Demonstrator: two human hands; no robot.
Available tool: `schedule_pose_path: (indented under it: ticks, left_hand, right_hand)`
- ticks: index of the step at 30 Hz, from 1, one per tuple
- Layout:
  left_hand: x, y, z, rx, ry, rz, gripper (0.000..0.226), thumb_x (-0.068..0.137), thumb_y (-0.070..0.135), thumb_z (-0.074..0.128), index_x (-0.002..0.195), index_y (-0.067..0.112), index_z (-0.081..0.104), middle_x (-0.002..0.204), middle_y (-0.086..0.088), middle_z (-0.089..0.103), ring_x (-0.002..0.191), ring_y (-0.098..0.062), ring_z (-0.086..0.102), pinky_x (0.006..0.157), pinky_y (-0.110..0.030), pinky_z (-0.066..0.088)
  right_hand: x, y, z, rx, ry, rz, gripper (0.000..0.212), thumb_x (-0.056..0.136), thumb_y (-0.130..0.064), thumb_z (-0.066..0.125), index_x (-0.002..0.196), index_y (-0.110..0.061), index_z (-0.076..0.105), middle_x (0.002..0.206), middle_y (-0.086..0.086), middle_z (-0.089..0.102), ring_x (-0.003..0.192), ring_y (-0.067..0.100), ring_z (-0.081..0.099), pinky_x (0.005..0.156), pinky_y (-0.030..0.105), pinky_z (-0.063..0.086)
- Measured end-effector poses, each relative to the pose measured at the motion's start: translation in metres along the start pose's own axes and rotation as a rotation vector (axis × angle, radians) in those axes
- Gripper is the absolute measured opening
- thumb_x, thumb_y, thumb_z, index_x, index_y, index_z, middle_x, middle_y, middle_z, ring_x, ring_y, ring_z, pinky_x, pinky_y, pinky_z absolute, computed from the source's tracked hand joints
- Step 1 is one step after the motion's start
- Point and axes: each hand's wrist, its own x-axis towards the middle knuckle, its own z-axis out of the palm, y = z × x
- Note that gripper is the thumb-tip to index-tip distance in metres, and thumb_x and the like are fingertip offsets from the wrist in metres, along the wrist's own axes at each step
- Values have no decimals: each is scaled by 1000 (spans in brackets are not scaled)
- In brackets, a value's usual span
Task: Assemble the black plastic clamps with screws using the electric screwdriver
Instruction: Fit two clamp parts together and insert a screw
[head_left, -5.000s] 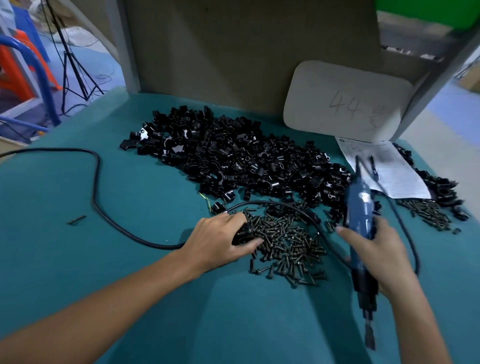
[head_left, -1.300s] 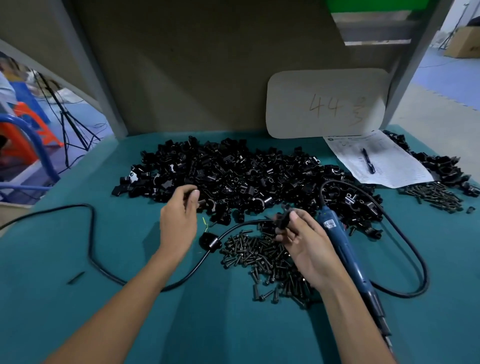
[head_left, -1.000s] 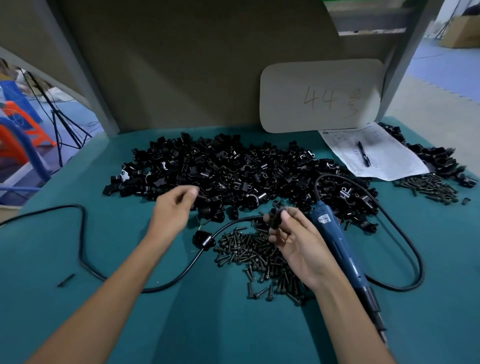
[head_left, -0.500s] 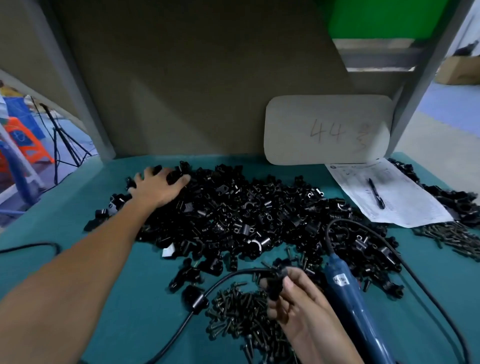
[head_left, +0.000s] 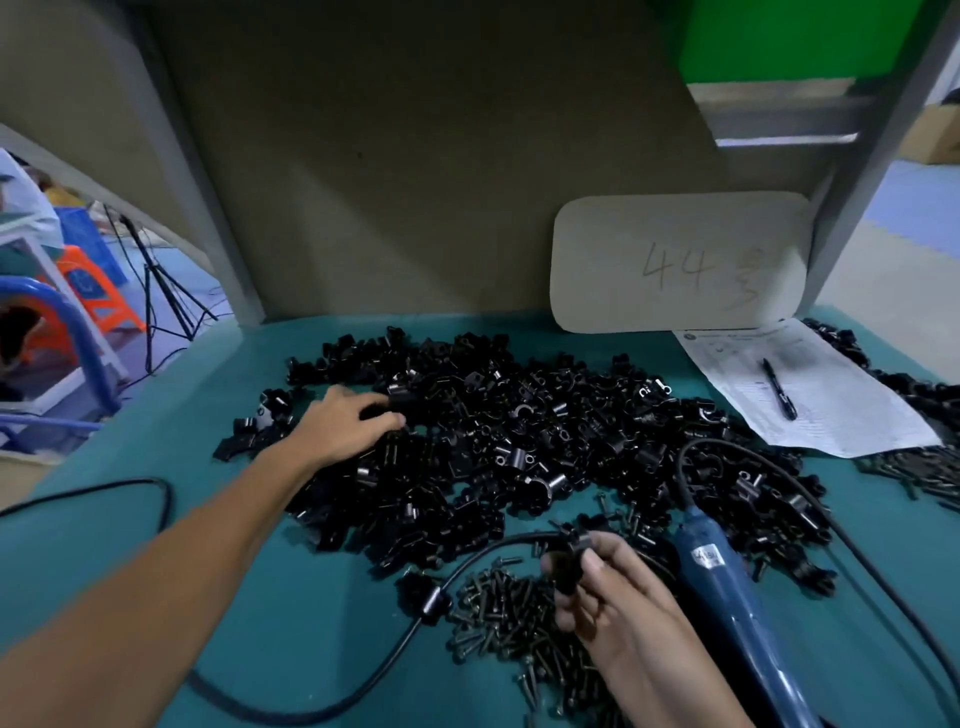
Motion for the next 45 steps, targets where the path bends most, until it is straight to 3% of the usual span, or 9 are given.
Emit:
schedule_pose_path:
  ticks: [8,15,19,21,23,28,35,41,45]
  left_hand:
    - [-52,11,17,-93,37,127,11,99,37,60,108,40,58,120,-9,58,105,-29,59,98,-44,47]
    - [-58,10,13,-228,365,135,34,106,46,39,127,28,59,101,1,65,101,-28,63,97,-50,47]
    - [-68,40,-16,-954,417,-25,32,109,37,32,114,21,59,103,-8,66,78,-17,63,72,-34,54]
    - [-93,65,-23,-1414,200,-102,35,105,43,45,118,14,59,102,-12,66,75,-19,64,71,-34,60]
    - [-123,84,-13,-1534,-15,-64,52,87,51,65,121,12,61,105,-11,65,78,-16,62,72,-32,60]
    - [-197,109,63,-1172,-250,93,31,76,24,86,103,30,71,103,-8,64,68,-11,64,66,-26,55]
    - [-174,85,83,-855,109,165,16,91,39,72,102,45,61,88,3,67,63,-8,64,59,-22,52]
    - [-178,86,87,-664,142,205,23,92,64,50,108,52,63,112,23,52,105,14,51,84,-12,39]
    - [-202,101,93,-897,133,236,43,87,77,45,115,51,64,85,23,64,68,4,57,65,-19,46]
  right_hand:
    - [-7,-4,0,-62,11,-29,26,94,-17,62,118,-8,60,120,27,69,90,25,70,74,33,60]
    - [-6,-5,3,-95,14,-29,19,94,-20,63,110,-12,64,120,24,70,89,23,68,78,36,56]
    - [-5,-5,4,-55,-26,-19,12,94,-19,63,104,-15,68,121,22,70,87,22,67,73,33,56]
    - [-7,-6,3,3,-47,-9,11,95,-18,62,105,-16,66,122,23,69,81,20,65,68,31,57]
    - [-8,-8,1,58,-51,-10,15,94,-17,63,109,-15,63,121,23,69,76,19,64,65,30,57]
    - [-10,-10,2,71,-34,-51,38,91,-27,67,121,-4,60,106,13,75,71,13,63,65,25,57]
    - [-11,-8,0,-101,-49,-41,42,92,-23,67,129,-5,59,128,15,70,77,10,65,69,23,57]
    - [-12,-5,4,-318,-21,-117,46,88,-35,72,132,-28,62,122,6,74,77,8,64,69,24,55]
    - [-10,-6,5,-295,-34,-134,41,86,-37,78,124,-25,65,125,10,72,80,12,66,70,26,56]
